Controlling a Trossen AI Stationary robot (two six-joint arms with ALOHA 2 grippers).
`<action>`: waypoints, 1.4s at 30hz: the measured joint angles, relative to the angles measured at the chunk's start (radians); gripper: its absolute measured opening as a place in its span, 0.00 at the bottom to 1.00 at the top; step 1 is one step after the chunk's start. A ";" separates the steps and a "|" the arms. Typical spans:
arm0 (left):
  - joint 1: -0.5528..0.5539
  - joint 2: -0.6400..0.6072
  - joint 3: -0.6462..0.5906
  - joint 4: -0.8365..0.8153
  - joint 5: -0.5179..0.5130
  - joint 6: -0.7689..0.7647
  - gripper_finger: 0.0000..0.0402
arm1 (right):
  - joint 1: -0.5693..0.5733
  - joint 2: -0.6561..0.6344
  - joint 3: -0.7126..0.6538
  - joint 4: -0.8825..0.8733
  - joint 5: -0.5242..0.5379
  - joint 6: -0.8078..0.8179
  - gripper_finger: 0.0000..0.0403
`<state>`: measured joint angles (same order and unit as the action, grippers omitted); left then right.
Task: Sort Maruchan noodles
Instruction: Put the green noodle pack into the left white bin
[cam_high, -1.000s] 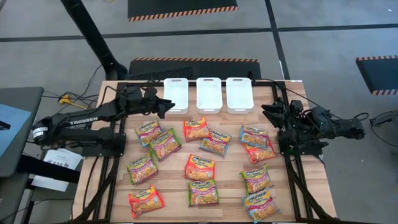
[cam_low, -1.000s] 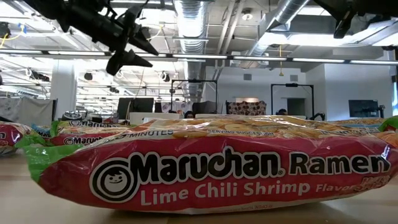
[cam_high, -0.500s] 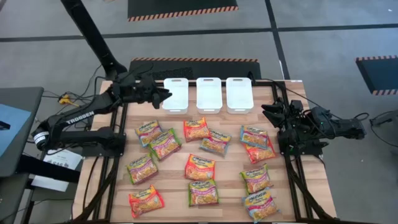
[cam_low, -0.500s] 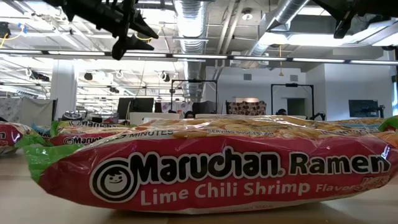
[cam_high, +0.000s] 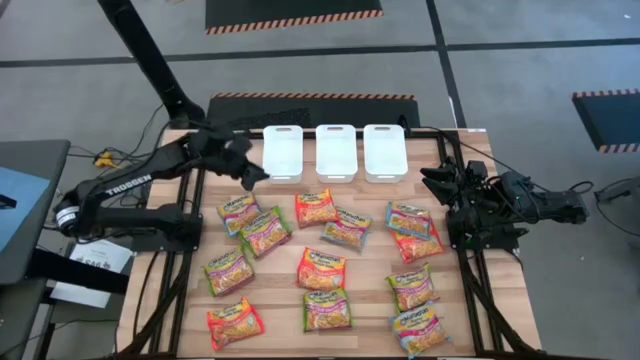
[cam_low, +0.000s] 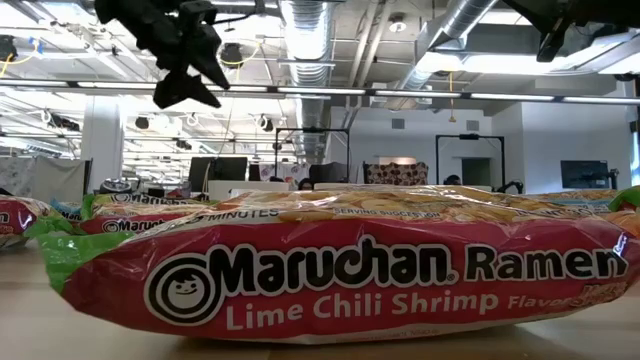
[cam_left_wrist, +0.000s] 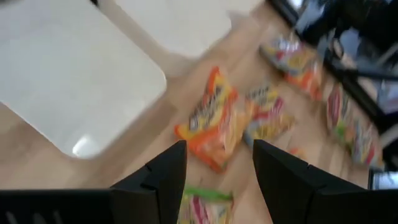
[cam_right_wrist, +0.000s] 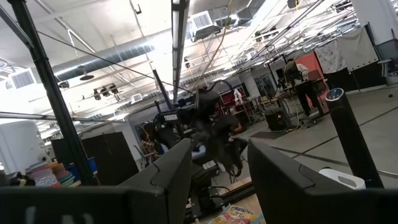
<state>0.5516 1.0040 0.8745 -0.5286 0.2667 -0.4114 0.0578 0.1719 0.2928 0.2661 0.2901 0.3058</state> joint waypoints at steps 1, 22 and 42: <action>-0.012 0.012 0.000 -0.012 -0.002 0.009 0.43 | 0.000 0.000 0.000 0.000 0.000 0.000 0.45; -0.118 0.331 0.000 -0.041 0.000 0.090 0.43 | 0.000 0.000 0.000 0.000 0.000 0.000 0.45; -0.132 0.489 0.000 -0.065 -0.010 0.073 0.43 | 0.000 0.000 0.000 -0.006 0.000 0.000 0.45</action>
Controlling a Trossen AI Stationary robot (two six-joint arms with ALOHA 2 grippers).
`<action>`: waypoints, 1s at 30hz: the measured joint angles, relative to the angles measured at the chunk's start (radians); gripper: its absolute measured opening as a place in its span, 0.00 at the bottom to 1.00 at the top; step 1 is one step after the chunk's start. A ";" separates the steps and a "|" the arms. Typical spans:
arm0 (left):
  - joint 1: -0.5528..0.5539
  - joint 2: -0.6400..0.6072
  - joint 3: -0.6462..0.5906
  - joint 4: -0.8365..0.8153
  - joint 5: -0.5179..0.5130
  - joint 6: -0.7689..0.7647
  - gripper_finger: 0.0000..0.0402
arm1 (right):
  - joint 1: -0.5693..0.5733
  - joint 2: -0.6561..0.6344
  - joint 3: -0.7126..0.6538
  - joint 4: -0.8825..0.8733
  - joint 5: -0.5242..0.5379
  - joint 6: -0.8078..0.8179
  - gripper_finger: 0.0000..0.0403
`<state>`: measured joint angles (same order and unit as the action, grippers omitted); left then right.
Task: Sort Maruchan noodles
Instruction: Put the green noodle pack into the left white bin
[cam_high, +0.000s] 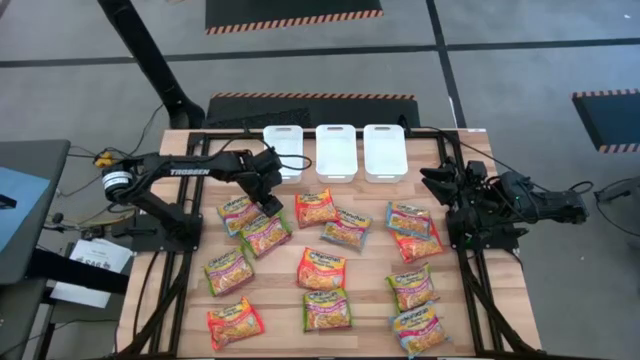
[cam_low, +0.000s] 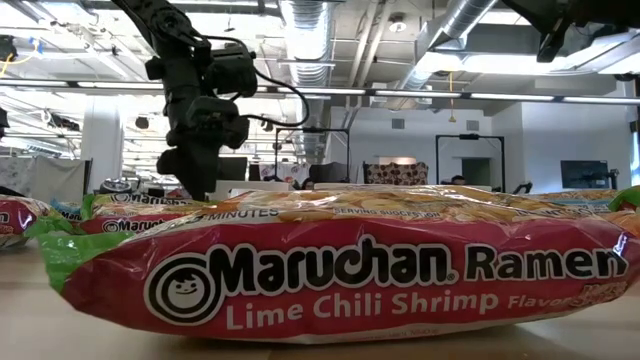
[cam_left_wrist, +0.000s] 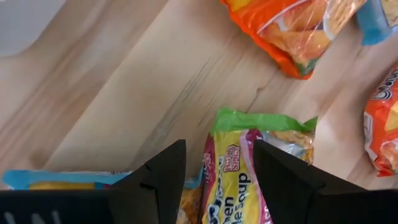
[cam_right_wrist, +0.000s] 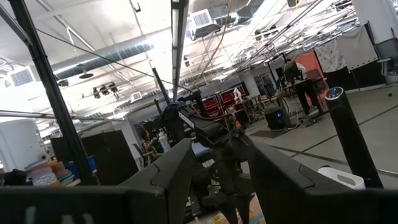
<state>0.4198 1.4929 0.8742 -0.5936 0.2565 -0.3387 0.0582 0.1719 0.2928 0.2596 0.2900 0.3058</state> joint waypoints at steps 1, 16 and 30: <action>-0.001 0.000 0.000 -0.001 0.000 -0.003 0.43 | 0.000 0.000 0.000 -0.001 0.000 0.000 0.45; -0.048 0.000 -0.066 0.040 -0.001 -0.039 0.43 | 0.000 0.000 0.000 -0.021 0.000 0.000 0.45; -0.084 0.000 -0.080 0.092 -0.008 -0.065 0.43 | 0.000 0.000 0.000 -0.020 0.000 0.000 0.45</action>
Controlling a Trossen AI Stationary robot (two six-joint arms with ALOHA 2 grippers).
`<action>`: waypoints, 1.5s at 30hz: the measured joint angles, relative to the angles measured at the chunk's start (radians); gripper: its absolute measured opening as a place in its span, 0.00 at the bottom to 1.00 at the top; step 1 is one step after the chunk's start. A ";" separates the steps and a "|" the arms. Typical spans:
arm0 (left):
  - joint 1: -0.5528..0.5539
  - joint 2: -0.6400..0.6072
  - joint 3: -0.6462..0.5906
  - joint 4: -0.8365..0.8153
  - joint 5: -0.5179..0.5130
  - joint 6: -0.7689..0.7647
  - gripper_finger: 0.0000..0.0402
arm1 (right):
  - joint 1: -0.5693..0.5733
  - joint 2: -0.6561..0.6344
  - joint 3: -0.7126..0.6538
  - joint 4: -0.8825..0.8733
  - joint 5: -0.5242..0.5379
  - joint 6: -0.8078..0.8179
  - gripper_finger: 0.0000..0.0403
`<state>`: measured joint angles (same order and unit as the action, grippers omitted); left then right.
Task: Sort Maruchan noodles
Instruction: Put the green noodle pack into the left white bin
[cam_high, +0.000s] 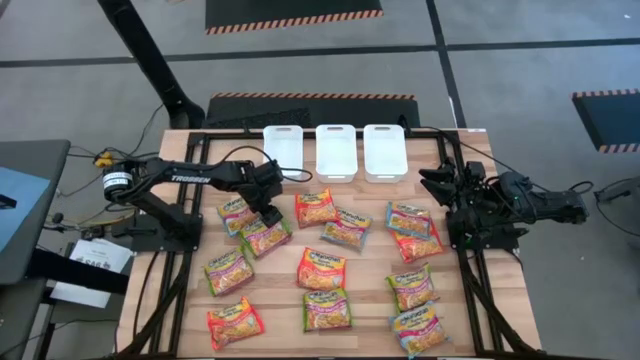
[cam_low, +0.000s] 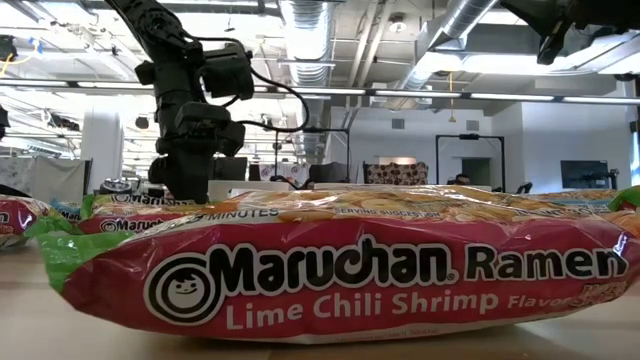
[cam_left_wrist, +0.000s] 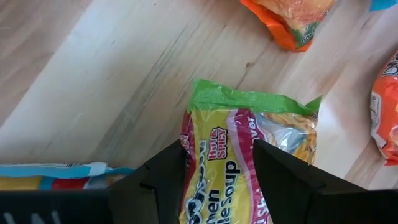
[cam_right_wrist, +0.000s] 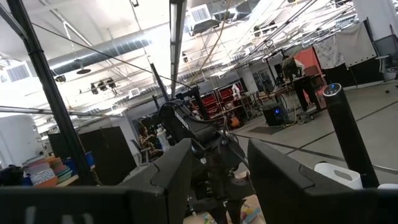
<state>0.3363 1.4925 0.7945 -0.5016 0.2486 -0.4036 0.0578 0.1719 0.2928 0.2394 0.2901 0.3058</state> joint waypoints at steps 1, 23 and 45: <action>0.000 0.000 -0.012 0.016 0.000 -0.003 0.43 | 0.000 0.000 0.000 0.000 0.000 0.000 0.45; -0.005 -0.001 -0.090 0.129 0.042 -0.027 0.04 | 0.000 0.000 0.000 0.000 0.005 0.000 0.45; -0.069 -0.125 -0.090 0.233 -0.003 -0.037 0.00 | -0.001 0.000 0.000 -0.004 0.027 -0.001 0.45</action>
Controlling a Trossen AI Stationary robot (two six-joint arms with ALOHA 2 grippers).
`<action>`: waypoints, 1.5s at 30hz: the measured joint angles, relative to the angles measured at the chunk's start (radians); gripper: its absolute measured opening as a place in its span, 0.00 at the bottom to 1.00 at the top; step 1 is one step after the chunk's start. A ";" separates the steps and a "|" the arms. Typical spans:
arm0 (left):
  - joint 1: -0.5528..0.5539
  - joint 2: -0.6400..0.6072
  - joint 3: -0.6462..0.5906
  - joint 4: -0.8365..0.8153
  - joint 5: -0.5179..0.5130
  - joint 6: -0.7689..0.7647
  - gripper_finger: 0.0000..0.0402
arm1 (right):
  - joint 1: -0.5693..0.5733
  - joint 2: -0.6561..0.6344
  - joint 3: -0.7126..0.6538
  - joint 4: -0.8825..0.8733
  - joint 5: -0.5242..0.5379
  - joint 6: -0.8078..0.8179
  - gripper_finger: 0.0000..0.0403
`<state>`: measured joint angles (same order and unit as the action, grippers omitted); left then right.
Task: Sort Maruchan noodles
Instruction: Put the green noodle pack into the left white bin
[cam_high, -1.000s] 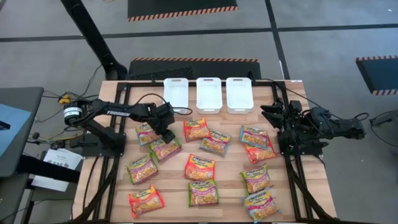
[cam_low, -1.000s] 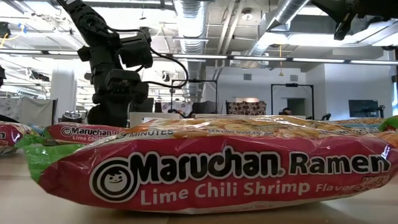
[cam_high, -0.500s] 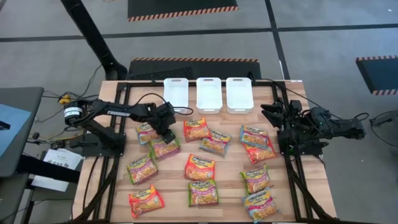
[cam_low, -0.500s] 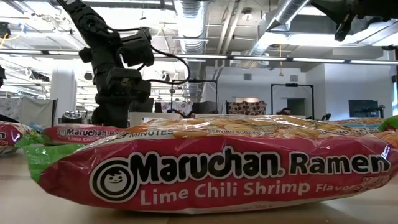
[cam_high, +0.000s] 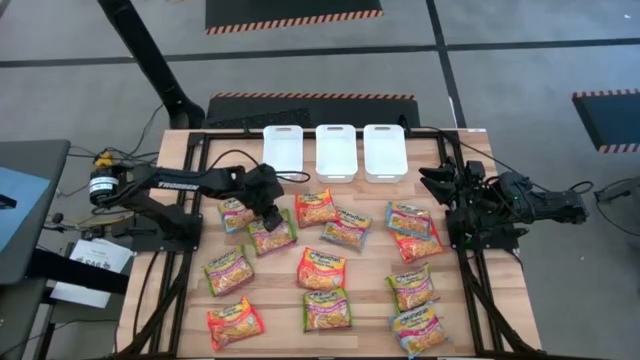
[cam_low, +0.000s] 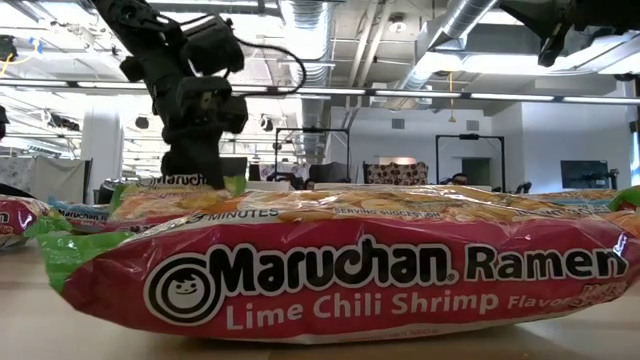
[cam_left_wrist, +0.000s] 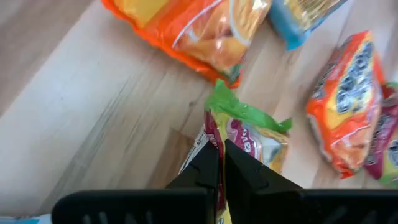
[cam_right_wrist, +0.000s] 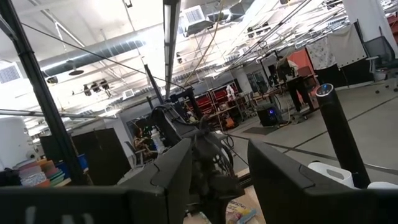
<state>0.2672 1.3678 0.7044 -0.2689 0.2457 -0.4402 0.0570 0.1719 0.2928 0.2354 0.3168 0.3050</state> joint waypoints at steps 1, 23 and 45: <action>-0.001 -0.013 0.000 -0.001 -0.004 -0.003 0.00 | 0.000 0.000 0.000 0.000 0.000 0.000 0.45; -0.001 -0.079 0.001 0.108 -0.025 0.009 0.00 | 0.000 0.000 0.000 -0.001 0.000 0.000 0.45; 0.045 -0.240 0.001 0.155 -0.157 0.038 0.00 | 0.000 0.000 0.000 -0.006 0.000 0.000 0.45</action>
<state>0.3121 1.1274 0.7055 -0.1137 0.0887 -0.4019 0.0570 0.1719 0.2928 0.2291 0.3164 0.3050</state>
